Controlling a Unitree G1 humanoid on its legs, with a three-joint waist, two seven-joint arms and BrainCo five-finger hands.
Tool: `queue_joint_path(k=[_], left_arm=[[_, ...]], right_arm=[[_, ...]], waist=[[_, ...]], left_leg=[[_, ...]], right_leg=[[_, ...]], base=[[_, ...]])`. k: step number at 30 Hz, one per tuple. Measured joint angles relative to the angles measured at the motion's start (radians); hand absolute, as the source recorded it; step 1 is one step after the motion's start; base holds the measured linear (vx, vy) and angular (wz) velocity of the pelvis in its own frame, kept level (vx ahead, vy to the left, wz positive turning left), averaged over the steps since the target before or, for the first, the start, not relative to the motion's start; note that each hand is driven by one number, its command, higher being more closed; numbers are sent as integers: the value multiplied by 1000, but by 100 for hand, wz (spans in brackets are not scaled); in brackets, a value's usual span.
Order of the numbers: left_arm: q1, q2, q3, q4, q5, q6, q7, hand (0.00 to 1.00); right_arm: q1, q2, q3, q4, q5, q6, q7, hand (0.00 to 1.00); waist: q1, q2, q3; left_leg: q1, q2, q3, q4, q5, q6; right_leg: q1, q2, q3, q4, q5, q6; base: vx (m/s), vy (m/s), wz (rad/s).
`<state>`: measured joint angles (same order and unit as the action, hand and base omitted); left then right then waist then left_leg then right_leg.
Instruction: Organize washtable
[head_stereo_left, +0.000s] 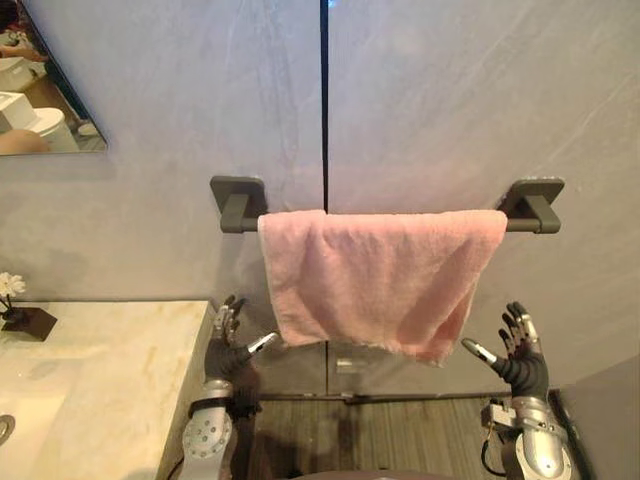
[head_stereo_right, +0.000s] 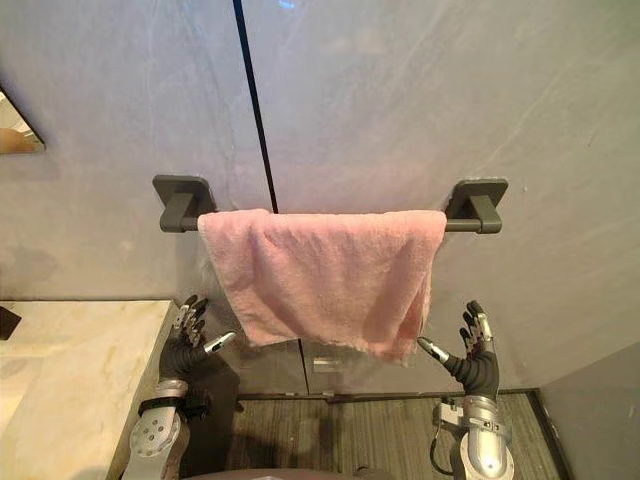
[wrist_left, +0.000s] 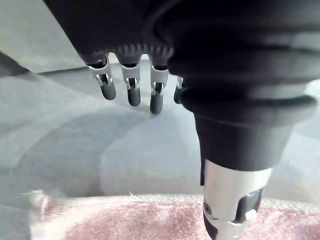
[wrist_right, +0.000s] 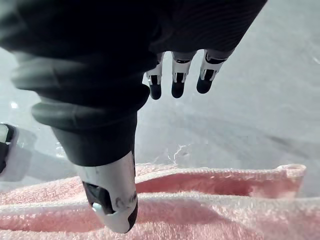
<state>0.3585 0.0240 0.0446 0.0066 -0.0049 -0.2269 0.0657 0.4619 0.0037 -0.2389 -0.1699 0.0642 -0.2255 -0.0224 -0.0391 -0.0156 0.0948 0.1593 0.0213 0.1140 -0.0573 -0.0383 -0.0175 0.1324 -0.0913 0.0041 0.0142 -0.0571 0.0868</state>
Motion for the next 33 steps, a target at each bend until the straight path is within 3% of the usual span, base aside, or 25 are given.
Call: queue_joint_path(k=[5,12,21,27,30,31,33], left_arm=[[35,2,11,50,2,5,-13,0],[35,46,28,334,57,27,-45,0],[45,70,30,550,100,27,-44,0],[-5,74,37,556,99,27,-38,0],[-70,89,38,534,98,28,-28,0],[-83,92,36,531,97,27,-18,0],[-88,98,27,527,97,28,-17,0]], right_arm=[[27,-10,1,58,-86,5,0,0],[-36,-80,66,403,-192,20,6,0],[-67,-145,123,668,-272,45,26,0],[-130,-150,182,702,-284,59,21,0],[-191,-140,212,695,-291,62,9,0],[-200,-136,219,693,-290,63,5,0],[-177,-128,223,694,-289,68,5,0]], waist=[[1,-4,-15],[7,-4,-20],[27,4,-31],[32,1,-9],[61,1,24],[63,4,35],[55,-8,27]], left_leg=[[-2,3,4,8,-10,-2],[-7,6,10,26,-15,-5],[-15,6,1,27,-11,-9],[-169,20,10,136,-23,-7],[-309,76,21,257,-58,-1],[-325,86,5,271,-56,-4],[-347,78,-44,314,-54,-7]], right_leg=[[-5,-4,-2,17,-15,0],[-14,-3,0,27,-18,1],[-36,0,-1,48,-23,-5],[-154,3,2,85,-3,-8],[-261,39,45,165,-3,13],[-297,40,51,356,-73,6],[-277,9,86,565,-143,49]], base=[[-14,-20,0],[-16,-26,-1],[-59,-32,1],[-68,-26,-1],[-135,-38,-17],[-52,-37,29],[13,-134,65]])
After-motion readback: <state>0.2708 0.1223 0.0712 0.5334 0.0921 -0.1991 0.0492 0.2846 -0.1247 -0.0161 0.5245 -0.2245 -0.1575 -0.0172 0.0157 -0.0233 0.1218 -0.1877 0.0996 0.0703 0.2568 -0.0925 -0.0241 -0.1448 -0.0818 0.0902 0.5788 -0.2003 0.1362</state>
